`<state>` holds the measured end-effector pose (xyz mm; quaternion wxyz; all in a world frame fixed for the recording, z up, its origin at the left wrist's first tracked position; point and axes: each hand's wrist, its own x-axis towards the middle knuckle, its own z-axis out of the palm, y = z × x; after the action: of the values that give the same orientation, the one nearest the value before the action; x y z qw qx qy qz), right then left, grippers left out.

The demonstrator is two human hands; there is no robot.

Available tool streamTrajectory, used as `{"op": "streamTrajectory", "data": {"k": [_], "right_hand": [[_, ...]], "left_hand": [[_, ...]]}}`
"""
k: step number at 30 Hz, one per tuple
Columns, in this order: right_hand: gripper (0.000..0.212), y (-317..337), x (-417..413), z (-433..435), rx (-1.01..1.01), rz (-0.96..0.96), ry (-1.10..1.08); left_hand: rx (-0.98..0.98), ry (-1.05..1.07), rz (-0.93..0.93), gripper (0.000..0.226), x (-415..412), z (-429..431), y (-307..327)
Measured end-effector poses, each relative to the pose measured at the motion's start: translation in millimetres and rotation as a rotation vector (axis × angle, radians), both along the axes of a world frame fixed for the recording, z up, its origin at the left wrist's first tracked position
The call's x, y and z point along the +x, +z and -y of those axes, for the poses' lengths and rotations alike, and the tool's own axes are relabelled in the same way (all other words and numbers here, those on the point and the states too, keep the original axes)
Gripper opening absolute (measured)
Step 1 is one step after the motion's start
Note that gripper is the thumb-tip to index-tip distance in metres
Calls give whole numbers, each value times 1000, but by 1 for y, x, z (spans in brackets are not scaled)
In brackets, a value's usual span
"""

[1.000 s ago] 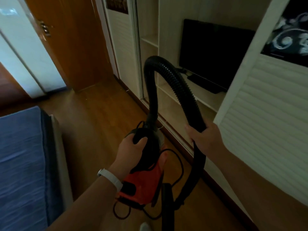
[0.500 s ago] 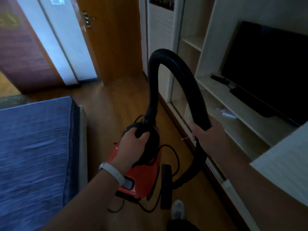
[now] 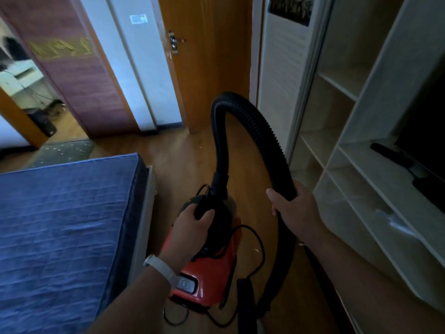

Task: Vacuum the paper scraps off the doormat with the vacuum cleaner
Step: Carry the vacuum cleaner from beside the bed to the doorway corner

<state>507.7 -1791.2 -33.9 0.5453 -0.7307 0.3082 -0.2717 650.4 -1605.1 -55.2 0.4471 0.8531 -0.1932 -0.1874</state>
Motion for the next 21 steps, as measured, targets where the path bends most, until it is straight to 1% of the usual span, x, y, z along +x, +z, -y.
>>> {"op": "streamTrajectory", "data": {"k": [4,8,13,17,21], "right_hand": [[26,5,46,39,-2,36,74],[23,7,90,56,-16,12,120],[29,1,155,74,-31,-10,199],[23,-14,220,86,-40,-46,211],[20,-23,297,107,-75,-113,211]], "left_hand": [[-16,70,33,5,36,29,5],[-36,134,45,6,73,42,6],[-62,212,52,10,120,51,-6],[-38,250,44,6,187,63,-20],[-47,238,-35,14,266,78,-36]]}}
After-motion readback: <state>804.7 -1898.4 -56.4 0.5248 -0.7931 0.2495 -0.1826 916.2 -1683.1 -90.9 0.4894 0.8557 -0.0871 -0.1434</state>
